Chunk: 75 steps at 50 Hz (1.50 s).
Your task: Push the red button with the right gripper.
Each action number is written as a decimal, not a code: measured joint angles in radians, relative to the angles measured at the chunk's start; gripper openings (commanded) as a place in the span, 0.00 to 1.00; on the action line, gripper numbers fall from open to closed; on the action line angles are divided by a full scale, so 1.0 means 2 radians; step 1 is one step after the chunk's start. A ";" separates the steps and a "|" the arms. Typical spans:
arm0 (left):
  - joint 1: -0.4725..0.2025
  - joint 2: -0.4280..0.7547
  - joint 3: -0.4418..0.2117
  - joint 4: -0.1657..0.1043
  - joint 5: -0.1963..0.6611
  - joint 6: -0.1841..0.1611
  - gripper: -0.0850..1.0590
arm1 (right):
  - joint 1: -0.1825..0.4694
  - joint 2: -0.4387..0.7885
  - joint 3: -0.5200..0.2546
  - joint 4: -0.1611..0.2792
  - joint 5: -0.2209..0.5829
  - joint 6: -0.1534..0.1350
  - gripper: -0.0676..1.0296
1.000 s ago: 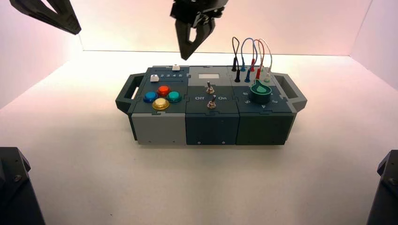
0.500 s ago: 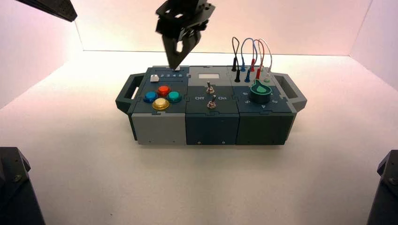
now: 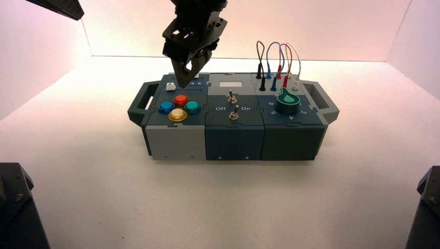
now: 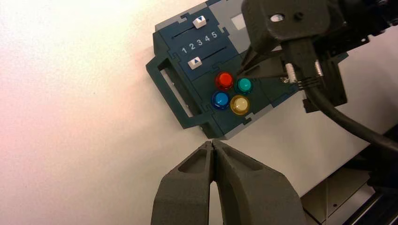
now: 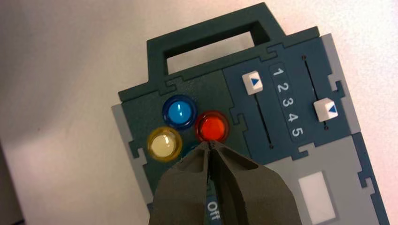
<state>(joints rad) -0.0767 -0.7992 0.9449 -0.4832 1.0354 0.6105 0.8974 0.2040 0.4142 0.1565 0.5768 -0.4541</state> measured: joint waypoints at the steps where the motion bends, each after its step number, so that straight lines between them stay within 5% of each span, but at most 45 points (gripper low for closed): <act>1: 0.000 0.000 0.000 0.000 0.000 0.000 0.05 | 0.000 0.001 0.000 0.000 -0.001 -0.001 0.04; 32: -0.001 -0.002 0.001 0.000 0.003 0.000 0.05 | 0.000 0.036 0.005 0.001 -0.044 -0.001 0.04; 75: 0.000 -0.002 0.000 0.000 -0.004 0.000 0.05 | -0.002 0.015 0.007 0.000 -0.035 -0.001 0.04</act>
<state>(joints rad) -0.0767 -0.8023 0.9449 -0.4832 1.0278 0.6105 0.8928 0.2347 0.4280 0.1565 0.5077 -0.4556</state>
